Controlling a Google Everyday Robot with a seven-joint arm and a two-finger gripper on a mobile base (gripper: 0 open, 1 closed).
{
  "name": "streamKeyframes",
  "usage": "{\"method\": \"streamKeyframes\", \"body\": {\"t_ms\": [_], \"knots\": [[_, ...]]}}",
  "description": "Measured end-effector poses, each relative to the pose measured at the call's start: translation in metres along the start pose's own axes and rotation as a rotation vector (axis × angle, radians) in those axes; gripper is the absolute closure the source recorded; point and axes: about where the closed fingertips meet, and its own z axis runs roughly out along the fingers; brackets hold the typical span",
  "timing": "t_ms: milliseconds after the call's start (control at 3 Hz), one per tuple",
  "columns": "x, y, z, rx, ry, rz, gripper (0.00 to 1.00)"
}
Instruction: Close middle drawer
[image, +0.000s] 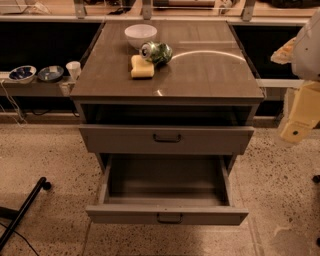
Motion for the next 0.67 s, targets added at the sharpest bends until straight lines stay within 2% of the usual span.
{"method": "streamKeyframes", "body": {"t_ms": [333,667], "knots": [[0.0,0.0,0.0,0.0,0.0,0.0,0.0],[0.01,0.005,0.022,0.006,-0.007,-0.016,0.0]]}}
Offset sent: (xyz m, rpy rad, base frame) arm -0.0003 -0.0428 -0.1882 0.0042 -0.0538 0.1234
